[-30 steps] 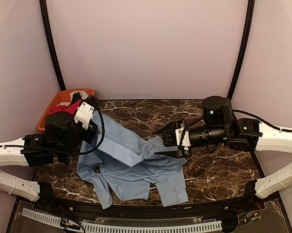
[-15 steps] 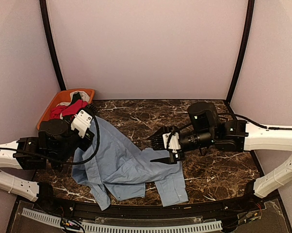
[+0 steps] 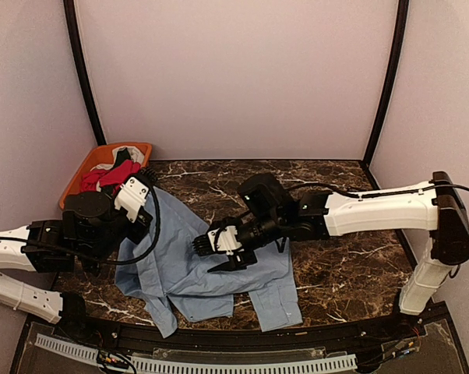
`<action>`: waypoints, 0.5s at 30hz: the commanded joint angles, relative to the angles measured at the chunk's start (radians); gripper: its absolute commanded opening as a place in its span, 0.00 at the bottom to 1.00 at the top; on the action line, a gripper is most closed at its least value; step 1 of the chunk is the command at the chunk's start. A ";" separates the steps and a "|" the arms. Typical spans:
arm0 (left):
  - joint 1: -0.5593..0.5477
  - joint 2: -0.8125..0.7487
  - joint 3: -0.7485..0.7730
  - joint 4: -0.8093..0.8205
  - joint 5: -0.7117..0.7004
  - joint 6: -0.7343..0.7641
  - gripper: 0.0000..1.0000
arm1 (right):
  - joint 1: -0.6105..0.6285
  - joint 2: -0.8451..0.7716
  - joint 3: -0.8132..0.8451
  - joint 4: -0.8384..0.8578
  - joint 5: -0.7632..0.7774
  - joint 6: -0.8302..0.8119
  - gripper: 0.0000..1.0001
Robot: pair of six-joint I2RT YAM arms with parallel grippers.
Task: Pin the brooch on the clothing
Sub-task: Pick up the crumpled clothing from the center of the board.
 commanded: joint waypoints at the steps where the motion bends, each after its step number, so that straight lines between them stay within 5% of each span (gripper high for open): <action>1: -0.009 -0.018 0.013 -0.021 0.018 -0.033 0.01 | -0.010 0.087 0.101 -0.116 -0.069 -0.048 0.64; 15: -0.011 -0.028 0.022 -0.026 0.008 -0.014 0.01 | -0.022 0.197 0.214 -0.295 -0.106 -0.099 0.56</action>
